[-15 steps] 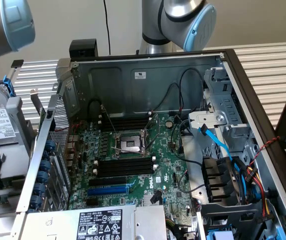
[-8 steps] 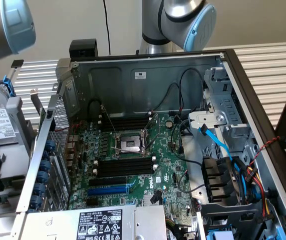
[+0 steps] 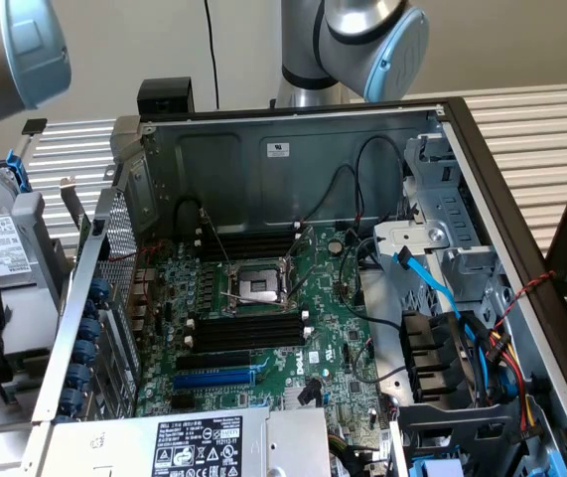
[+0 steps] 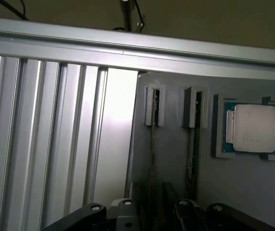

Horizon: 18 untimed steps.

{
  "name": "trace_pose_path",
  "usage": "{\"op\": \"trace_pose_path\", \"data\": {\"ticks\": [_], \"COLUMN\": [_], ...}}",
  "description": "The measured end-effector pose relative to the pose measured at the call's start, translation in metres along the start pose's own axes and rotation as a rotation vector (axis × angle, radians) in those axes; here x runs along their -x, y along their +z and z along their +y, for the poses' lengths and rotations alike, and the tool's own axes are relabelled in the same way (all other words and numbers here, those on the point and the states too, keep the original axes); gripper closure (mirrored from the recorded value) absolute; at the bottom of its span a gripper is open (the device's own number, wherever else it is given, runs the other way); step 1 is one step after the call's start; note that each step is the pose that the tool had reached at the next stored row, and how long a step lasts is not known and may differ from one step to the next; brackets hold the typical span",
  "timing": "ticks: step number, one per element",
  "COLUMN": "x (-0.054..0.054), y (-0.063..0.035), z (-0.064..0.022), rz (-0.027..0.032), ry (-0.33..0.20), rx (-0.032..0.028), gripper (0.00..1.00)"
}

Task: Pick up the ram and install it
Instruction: 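Pick up the ram and move it above insertion slot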

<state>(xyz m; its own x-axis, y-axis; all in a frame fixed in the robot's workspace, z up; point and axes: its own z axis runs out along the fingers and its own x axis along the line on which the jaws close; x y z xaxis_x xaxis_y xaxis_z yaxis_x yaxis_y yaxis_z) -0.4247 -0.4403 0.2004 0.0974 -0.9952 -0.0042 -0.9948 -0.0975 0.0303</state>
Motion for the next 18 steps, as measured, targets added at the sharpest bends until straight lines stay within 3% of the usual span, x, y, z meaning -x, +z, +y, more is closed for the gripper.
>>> {"op": "trace_pose_path", "data": {"ticks": [7, 9, 10, 18], "x": [-0.0001, -0.0001, -0.0001, -0.0001], "y": [0.0033, 0.0035, 0.0036, 0.0062], "z": [-0.0004, -0.0004, -0.0004, -0.0005], "rz": [0.0002, 0.0002, 0.0001, 0.0001], "ry": [0.000, 0.000, 0.000, 0.000], "rx": [0.0003, 0.0003, 0.0001, 0.0003], "gripper": [0.67, 0.69, 0.76, 0.76]}}
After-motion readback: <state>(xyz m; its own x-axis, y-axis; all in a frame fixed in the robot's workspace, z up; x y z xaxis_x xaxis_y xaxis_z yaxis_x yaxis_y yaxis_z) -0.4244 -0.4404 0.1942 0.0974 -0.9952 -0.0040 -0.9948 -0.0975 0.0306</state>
